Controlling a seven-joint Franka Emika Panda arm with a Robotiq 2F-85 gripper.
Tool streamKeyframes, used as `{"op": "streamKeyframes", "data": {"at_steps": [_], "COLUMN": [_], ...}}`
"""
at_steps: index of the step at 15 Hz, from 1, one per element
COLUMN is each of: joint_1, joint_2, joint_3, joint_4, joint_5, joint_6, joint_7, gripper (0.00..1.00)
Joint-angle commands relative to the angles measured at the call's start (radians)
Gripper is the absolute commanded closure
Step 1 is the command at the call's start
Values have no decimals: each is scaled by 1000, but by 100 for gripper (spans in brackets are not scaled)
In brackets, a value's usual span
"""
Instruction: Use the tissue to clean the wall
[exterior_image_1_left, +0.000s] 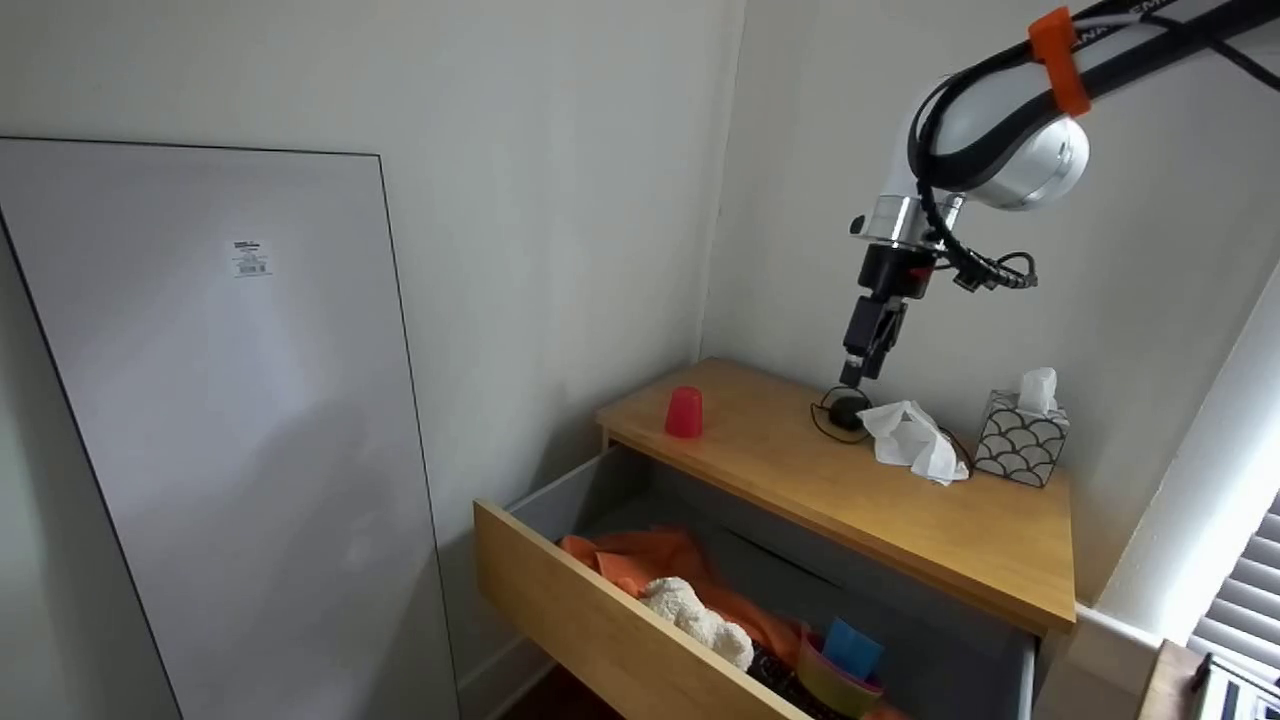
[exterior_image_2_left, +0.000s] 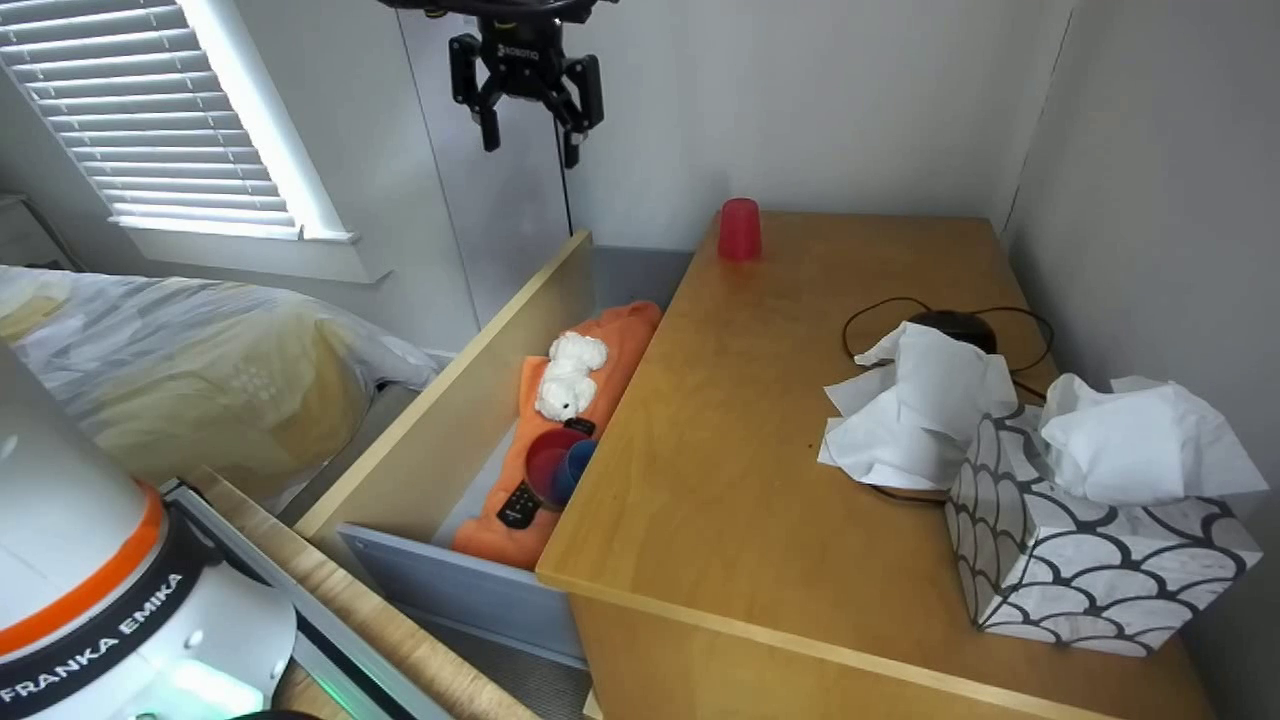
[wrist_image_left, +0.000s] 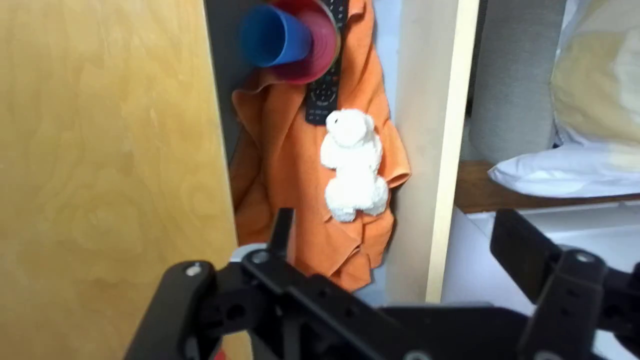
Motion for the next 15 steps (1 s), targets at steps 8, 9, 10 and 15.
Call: {"op": "streamKeyframes", "data": {"at_steps": [8, 9, 10, 15], "joint_1": [-206, -221, -234, -278], "joint_2": [234, 258, 280, 392], "joint_3": [-76, -79, -82, -104], "joint_4": [116, 126, 141, 192], "joint_5": [-108, -124, -150, -286], "joint_6": [301, 308, 308, 320], "joint_7": [94, 118, 145, 264], "gripper": [0, 0, 0, 0]}}
